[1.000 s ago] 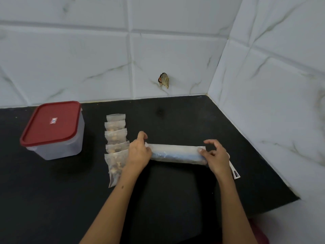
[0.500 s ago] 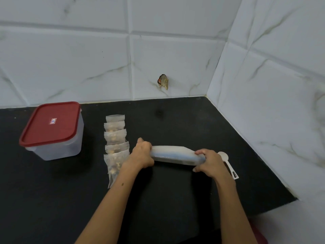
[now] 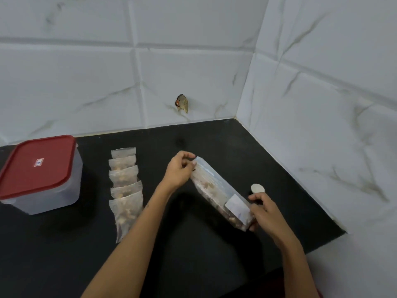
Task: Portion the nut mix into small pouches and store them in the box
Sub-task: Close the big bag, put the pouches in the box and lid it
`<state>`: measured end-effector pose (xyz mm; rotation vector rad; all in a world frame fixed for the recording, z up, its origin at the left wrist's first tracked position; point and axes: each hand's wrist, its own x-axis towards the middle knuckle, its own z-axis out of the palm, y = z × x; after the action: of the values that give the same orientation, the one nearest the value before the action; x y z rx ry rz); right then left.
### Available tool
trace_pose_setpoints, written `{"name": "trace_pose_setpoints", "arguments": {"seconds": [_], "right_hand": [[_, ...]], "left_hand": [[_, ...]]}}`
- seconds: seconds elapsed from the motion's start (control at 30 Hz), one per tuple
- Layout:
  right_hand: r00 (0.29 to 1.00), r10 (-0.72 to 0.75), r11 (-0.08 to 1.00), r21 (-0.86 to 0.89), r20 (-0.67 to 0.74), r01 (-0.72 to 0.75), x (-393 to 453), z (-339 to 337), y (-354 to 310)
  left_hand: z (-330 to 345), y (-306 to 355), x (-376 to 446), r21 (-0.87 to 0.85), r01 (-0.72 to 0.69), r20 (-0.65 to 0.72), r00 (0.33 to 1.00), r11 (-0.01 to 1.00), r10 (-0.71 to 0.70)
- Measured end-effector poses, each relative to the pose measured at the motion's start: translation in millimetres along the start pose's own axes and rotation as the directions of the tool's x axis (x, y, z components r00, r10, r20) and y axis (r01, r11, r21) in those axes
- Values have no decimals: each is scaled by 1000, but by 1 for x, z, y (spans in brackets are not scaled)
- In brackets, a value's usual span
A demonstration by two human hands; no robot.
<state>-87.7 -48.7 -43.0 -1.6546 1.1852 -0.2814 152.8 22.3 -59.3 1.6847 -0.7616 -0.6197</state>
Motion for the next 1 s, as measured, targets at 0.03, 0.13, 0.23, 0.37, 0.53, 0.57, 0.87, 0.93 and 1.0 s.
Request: {"name": "trace_pose_setpoints", "arguments": {"seconds": [0.03, 0.13, 0.23, 0.37, 0.53, 0.57, 0.87, 0.93, 1.0], "right_hand": [[999, 39, 999, -10, -7, -39, -5, -5, 3], [990, 138, 990, -26, -33, -139, -18, -17, 13], [973, 218, 969, -98, -75, -225, -27, -20, 25], [946, 163, 901, -349, -281, -259, -31, -10, 40], [910, 37, 748, -592, -414, -299, -38, 7, 31], [915, -30, 769, -595, -402, -236, -38, 11, 29], [932, -191, 717, -692, -308, -82, -20, 55, 55], [933, -180, 707, -700, -313, -98, -18, 57, 59], [921, -207, 708, -701, -329, -91, -17, 58, 62]], "left_hand": [[16, 0, 4, 20, -4, 6, 1000, 1000, 4], [57, 3, 11, 94, -18, 54, 998, 995, 13], [88, 0, 12, 184, -40, 100, 995, 982, 21], [111, -12, 6, 343, -107, 161, 986, 933, 53], [115, -11, -7, 597, -313, 177, 950, 739, 259], [116, -10, -11, 611, -356, 221, 934, 707, 279], [123, -27, -22, 689, -433, 453, 883, 581, 120], [123, -28, -22, 690, -436, 452, 883, 578, 127], [124, -30, -22, 688, -439, 444, 884, 577, 143]]}}
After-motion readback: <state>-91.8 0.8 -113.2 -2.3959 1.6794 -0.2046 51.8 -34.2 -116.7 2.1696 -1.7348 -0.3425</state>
